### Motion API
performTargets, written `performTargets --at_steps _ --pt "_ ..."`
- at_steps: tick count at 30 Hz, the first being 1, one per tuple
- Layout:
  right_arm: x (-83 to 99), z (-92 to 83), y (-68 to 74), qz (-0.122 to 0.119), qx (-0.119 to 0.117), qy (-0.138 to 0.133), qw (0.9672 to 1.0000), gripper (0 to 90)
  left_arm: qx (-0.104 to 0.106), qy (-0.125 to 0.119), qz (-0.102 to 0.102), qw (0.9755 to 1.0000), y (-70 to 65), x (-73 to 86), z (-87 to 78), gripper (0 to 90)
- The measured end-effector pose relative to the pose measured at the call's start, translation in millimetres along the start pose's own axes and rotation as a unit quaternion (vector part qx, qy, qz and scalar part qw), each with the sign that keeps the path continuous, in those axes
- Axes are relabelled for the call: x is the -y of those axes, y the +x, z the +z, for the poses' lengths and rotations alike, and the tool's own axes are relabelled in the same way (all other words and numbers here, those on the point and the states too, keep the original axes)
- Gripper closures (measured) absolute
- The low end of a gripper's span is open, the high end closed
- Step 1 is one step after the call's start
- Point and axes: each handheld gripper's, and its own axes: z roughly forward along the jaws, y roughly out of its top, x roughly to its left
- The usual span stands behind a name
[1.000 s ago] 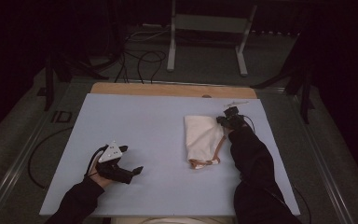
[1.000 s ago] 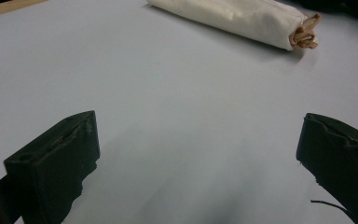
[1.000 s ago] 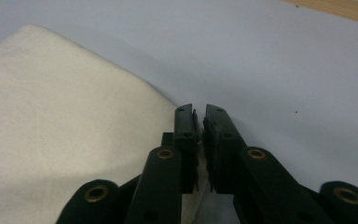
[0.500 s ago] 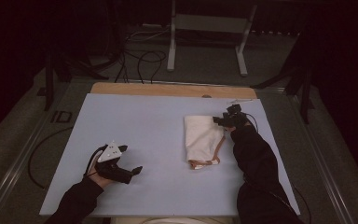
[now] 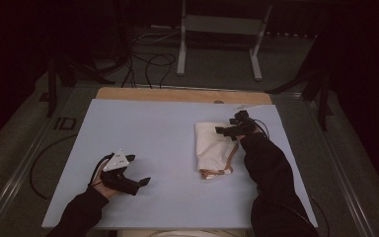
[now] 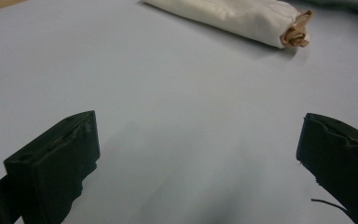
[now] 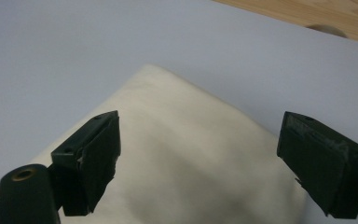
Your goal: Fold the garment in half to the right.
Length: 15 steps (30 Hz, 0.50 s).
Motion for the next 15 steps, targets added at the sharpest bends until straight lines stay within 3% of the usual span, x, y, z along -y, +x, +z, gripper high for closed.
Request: performTargets --at_steps 8,9,15 --pt "-5.7 -5.9 13.7 -0.017 -0.021 -0.001 0.9996 13.0 0.003 0.001 0.007 1.0000 0.7 0.7 -3.2 0.0" --pt "-6.3 -9.4 18.4 -0.022 -0.027 -0.001 0.9994 13.4 0.011 -0.004 0.010 0.9999 0.3 0.4 -5.0 0.0" --pt "-4.3 -22.6 33.4 -0.038 -0.049 -0.008 0.9981 13.3 0.013 0.008 0.016 0.9998 -0.2 0.1 -5.5 0.0"
